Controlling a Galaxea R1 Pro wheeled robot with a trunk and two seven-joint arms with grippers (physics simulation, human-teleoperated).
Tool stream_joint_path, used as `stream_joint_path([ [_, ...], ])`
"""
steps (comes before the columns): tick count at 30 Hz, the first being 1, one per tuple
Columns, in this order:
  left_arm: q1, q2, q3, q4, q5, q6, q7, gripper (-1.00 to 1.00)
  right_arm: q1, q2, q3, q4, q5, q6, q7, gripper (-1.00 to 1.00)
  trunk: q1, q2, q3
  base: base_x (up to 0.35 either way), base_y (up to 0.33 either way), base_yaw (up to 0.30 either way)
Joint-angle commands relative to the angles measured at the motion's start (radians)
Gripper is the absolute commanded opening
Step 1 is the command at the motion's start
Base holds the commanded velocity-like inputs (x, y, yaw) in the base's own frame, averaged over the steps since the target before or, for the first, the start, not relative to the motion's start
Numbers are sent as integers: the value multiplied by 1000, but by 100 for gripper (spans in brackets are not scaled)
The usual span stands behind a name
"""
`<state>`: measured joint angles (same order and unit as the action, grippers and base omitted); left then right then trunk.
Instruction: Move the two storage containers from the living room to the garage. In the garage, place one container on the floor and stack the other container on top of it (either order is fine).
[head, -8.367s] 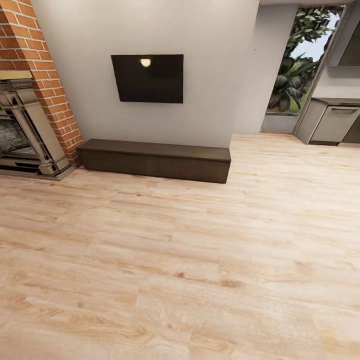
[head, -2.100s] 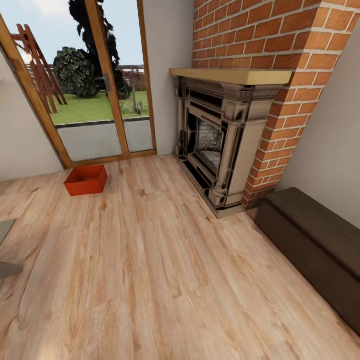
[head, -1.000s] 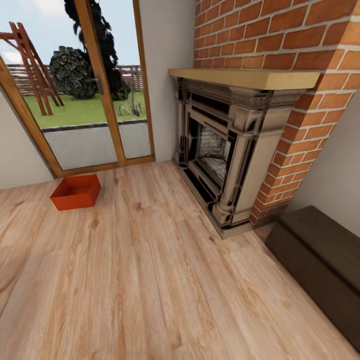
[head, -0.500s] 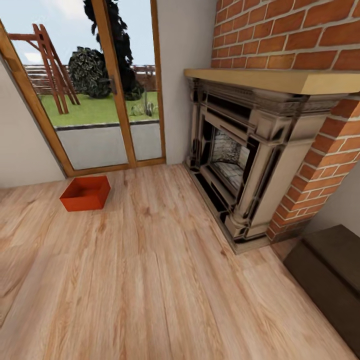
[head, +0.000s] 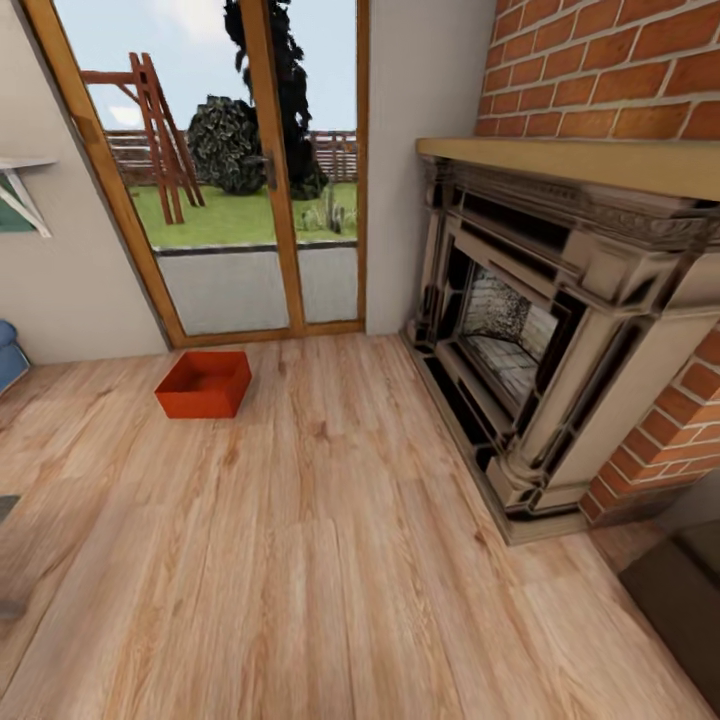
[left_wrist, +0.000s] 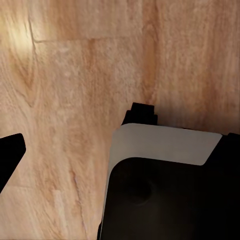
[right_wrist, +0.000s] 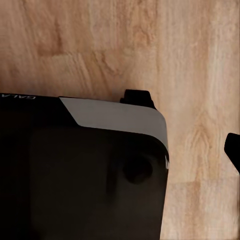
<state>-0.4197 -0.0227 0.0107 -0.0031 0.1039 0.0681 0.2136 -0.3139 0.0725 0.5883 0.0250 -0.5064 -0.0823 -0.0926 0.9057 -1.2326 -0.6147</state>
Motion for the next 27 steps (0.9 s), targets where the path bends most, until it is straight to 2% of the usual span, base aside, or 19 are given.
stream_joint_path([
  [1,-1,0,0,-1,10,3,3,100,-1,1,8,3,-9,-5,-1,100,0,0,-1,250,0,229],
  [12,-1,0,0,-1,10,3,3,100,-1,1,8,3,-9,-5,-1,100,0,0,-1,250,0,223],
  [27,-1,0,0,0,10,4,3,100,-1,0,8,3,-9,-5,-1,100,0,0,-1,295,0,19],
])
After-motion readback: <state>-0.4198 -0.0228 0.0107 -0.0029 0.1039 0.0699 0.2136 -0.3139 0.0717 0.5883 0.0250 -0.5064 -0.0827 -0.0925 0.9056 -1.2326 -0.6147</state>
